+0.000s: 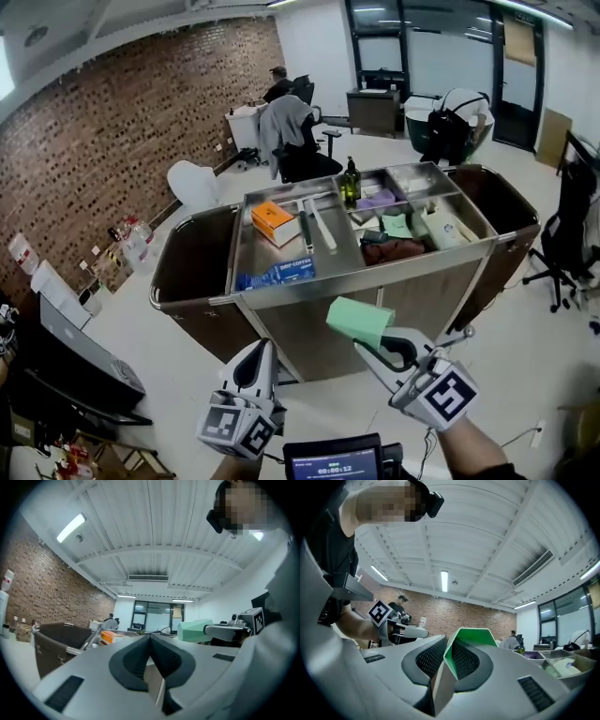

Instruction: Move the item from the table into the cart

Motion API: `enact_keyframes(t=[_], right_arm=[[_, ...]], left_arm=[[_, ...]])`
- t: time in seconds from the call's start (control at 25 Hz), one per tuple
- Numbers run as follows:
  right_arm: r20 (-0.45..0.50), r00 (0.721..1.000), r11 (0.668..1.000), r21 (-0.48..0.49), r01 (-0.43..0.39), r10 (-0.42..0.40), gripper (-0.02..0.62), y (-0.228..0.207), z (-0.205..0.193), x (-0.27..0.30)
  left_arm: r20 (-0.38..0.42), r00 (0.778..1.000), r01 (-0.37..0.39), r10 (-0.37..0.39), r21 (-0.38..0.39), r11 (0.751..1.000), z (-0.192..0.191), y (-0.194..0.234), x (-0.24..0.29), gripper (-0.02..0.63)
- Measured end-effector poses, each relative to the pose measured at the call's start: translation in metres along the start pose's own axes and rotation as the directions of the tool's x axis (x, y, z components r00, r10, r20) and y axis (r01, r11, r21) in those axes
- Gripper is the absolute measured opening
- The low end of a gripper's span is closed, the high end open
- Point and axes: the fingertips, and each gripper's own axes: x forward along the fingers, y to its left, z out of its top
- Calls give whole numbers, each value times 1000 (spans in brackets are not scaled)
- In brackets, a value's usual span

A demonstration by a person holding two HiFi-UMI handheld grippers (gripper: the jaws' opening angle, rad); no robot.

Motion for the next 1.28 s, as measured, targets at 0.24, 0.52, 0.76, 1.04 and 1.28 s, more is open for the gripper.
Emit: enact_keyframes(t=[0.24, 0.52, 0.76, 1.04, 1.28], right_arm=[[-39, 982, 983, -15, 182, -183, 32, -107, -13, -10], [-55, 949, 951, -26, 308, -309, 32, -215, -21, -11], [-66, 945, 947, -54, 317, -320, 32, -317, -28, -39], [-140, 964, 973, -85, 215, -225, 32, -446, -29, -68], [-187, 965, 979, -127, 159, -181, 32, -538, -26, -51]], left_arm=[[-7, 981, 192, -192, -18, 981, 10, -29, 119, 4], [25, 931, 363, -363, 8, 932, 34, -58, 228, 3], [4, 924, 383, -383, -8, 924, 38, -101, 321, 3], [23, 928, 372, -372, -57, 926, 58, -162, 426, 3], [-15, 941, 337, -337, -18, 941, 55, -173, 503, 3]])
